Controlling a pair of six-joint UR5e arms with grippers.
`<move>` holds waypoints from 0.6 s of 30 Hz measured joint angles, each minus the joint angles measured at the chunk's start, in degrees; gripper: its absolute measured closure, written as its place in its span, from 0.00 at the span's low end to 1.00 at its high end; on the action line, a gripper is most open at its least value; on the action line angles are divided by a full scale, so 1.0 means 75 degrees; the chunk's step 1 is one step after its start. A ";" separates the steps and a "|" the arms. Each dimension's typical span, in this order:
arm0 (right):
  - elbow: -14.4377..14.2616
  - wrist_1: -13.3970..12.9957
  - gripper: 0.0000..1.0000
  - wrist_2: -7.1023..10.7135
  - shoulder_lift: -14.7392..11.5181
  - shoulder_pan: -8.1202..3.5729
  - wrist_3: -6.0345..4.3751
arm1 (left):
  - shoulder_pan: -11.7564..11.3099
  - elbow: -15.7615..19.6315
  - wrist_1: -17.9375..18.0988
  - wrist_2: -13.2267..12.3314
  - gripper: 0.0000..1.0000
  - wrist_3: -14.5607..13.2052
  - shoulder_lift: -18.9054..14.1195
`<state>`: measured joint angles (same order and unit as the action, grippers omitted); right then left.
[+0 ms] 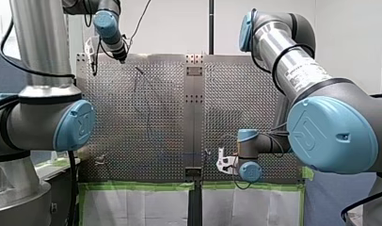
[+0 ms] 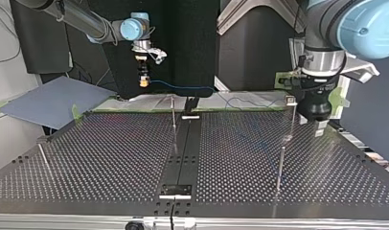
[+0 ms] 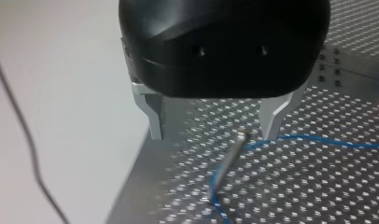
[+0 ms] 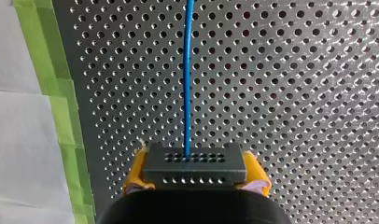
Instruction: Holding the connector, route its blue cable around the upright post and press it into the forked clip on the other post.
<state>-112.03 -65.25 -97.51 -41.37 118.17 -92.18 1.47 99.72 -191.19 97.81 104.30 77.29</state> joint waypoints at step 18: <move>0.0002 0.0013 1.00 0.0003 0.0000 0.0026 -0.0017 | 0.0114 -0.0587 -0.0167 -0.0543 0.00 -0.0097 0.0117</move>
<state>-112.01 -65.16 -97.49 -41.37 118.36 -92.30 2.32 95.32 -192.45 93.74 103.58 78.17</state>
